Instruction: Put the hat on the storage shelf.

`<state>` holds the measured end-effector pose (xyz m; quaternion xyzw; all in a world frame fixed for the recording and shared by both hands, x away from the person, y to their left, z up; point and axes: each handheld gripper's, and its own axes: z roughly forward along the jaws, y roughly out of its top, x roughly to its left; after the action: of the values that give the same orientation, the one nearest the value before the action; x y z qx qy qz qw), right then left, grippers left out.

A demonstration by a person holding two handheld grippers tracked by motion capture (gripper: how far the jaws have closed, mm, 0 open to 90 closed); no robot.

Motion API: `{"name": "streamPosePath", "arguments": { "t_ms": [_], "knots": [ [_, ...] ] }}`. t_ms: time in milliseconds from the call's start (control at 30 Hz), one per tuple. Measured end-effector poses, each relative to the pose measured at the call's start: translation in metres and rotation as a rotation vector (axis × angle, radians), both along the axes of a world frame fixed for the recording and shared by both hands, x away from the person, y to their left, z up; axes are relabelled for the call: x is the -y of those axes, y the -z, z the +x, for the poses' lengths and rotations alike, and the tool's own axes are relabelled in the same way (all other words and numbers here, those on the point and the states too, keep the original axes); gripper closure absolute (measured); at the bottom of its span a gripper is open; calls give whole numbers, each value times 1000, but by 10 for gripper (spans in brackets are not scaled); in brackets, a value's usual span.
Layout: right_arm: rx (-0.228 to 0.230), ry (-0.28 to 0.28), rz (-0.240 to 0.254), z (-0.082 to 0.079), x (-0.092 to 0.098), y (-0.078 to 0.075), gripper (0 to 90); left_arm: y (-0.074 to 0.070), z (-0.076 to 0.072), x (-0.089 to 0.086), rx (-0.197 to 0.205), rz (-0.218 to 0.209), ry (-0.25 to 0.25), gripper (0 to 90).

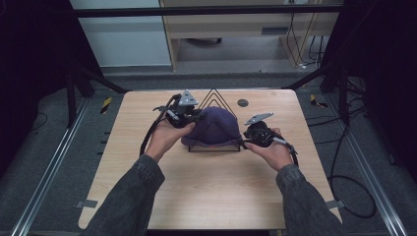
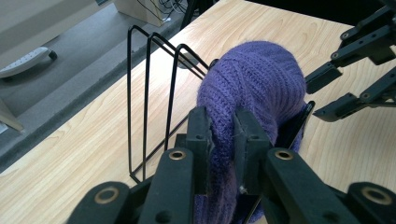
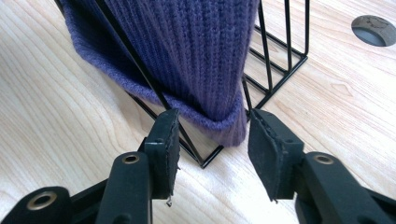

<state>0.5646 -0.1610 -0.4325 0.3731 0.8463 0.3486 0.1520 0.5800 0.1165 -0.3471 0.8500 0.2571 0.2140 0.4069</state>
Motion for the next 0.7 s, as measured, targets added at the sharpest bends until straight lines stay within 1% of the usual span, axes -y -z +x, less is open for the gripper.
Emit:
{"name": "streamPosePath", "arguments": {
  "t_ms": [33,133,167,200,233,300,367,433,467,533,600,633,700],
  "knots": [
    [3,3,-1,-1,1,0,527,0,0,-1,6,-2,-6,732],
    [7,10,-1,-6,3,-1,521,3,-3,-3,8,0,-18,703],
    [9,17,-3,-10,5,0,510,3,-4,-4,11,0,-26,663],
    [9,17,-3,-10,5,0,510,3,-5,-5,15,-3,-32,663],
    [15,18,-3,-11,5,-1,506,3,-6,-7,21,-17,-40,645],
    [18,30,8,-17,6,-2,484,-2,-10,-10,33,-32,-67,586],
    [28,33,5,-22,6,-5,465,-8,-15,-14,44,-47,-80,542],
    [48,37,17,-27,6,-9,431,-11,-20,-16,52,-47,-85,488],
    [55,42,21,-30,5,-10,414,-12,-22,-17,53,-29,-85,462],
    [63,47,27,-33,4,-12,374,-14,-26,-18,49,-11,-86,398],
    [75,48,20,-37,2,-13,333,-13,-31,-19,37,-39,-87,319],
    [80,50,17,-39,1,-14,309,-12,-33,-19,38,-42,-86,292],
    [98,56,20,-41,0,-17,267,-11,-37,-20,29,-30,-89,231]
  ]
}}
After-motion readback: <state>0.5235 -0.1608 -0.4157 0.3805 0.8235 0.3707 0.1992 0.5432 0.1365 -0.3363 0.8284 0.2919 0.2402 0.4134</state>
